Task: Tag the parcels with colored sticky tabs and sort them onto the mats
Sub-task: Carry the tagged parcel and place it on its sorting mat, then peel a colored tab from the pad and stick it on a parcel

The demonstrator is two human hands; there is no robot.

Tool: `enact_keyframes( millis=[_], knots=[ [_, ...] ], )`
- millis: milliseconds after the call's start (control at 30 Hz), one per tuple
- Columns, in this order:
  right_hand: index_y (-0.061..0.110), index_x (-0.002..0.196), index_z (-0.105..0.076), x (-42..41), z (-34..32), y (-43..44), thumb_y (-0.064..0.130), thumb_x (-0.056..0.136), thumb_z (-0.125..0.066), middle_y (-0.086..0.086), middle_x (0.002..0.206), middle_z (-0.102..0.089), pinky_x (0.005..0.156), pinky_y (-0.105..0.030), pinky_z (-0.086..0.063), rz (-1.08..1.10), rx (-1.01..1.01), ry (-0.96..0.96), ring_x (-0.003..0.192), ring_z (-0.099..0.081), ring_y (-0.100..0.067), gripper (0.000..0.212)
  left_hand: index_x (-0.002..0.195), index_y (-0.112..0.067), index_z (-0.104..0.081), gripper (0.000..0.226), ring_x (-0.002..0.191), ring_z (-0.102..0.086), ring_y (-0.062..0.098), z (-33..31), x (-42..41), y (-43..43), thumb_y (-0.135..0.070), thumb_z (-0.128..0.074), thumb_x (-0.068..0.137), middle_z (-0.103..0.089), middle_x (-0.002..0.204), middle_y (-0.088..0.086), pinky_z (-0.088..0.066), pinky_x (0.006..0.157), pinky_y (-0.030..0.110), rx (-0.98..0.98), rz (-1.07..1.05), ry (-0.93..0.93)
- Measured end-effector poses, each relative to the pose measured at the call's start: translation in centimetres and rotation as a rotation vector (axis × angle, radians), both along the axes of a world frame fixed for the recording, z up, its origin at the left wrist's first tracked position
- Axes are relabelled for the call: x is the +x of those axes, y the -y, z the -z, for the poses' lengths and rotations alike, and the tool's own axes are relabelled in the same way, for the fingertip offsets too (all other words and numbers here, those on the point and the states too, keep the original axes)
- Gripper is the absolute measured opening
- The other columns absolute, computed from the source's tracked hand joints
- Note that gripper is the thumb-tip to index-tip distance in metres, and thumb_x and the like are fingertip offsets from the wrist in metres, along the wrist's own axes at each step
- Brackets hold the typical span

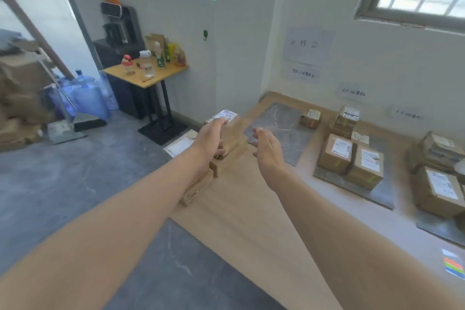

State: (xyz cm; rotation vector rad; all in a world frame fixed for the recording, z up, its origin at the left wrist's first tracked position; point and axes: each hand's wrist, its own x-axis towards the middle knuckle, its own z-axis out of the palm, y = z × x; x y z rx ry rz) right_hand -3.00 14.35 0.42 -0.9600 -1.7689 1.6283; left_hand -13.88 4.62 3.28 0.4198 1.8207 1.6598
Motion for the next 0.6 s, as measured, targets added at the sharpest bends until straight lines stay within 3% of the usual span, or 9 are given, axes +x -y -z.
enact_keyframes(
  millis=[67,167,233,333,433,600],
  knots=[
    [0.028,0.096,-0.063,-1.7,0.8,0.9,0.037,0.104,-0.041,0.001,0.111,-0.066,0.103,-0.046,-0.047,-0.041,-0.016,0.006,0.116,-0.06,-0.026,0.025,0.128,-0.023,-0.059,0.038,0.102,-0.06,0.02,0.4,-1.4,1.7,-0.044,-0.04,0.102,-0.056,0.129,-0.008,-0.051,0.091,0.038,0.012,-0.045,0.009],
    [0.015,0.106,-0.065,-4.2,2.2,2.0,0.037,0.103,-0.041,-0.009,0.12,-0.065,0.1,-0.049,-0.048,-0.088,-0.039,0.035,0.115,-0.059,-0.029,0.033,0.134,-0.021,-0.056,0.043,0.115,-0.056,0.023,1.1,-3.6,4.3,-0.042,-0.032,0.106,-0.054,0.134,-0.004,-0.053,0.094,0.039,-0.03,-0.105,-0.047],
    [0.021,0.102,-0.065,-5.8,3.0,2.6,0.037,0.103,-0.041,0.0,0.106,-0.065,0.094,-0.044,-0.05,-0.121,-0.049,0.035,0.106,-0.061,-0.025,0.029,0.136,-0.02,-0.055,0.044,0.12,-0.056,0.025,1.9,-5.2,5.9,-0.04,-0.031,0.106,-0.056,0.139,-0.001,-0.056,0.09,0.037,-0.041,-0.145,-0.082],
    [0.023,0.104,-0.064,-8.0,4.2,3.9,0.037,0.103,-0.038,0.009,0.099,-0.06,0.087,-0.036,-0.049,-0.16,-0.076,0.053,0.095,-0.057,-0.014,0.03,0.135,-0.018,-0.056,0.043,0.124,-0.055,0.027,3.2,-7.4,7.8,-0.038,-0.032,0.106,-0.056,0.142,0.003,-0.048,0.105,0.045,-0.056,-0.207,-0.104],
    [0.022,0.107,-0.063,-9.8,5.7,5.5,0.038,0.101,-0.035,0.002,0.11,-0.065,0.095,-0.039,-0.049,-0.201,-0.1,0.107,0.108,-0.061,-0.019,0.033,0.136,-0.018,-0.055,0.043,0.133,-0.049,0.027,4.4,-9.4,9.1,-0.038,-0.032,0.106,-0.054,0.144,0.003,-0.038,0.115,0.045,-0.075,-0.217,-0.112],
    [0.02,0.118,-0.06,-13.2,6.8,6.7,0.037,0.105,-0.034,0.003,0.11,-0.064,0.077,-0.03,-0.046,-0.141,-0.099,0.174,0.101,-0.059,-0.013,0.034,0.141,-0.017,-0.053,0.046,0.139,-0.043,0.023,6.4,-14.1,10.1,-0.037,-0.032,0.105,-0.052,0.148,0.003,-0.03,0.119,0.042,-0.101,-0.14,-0.099]
  ],
)
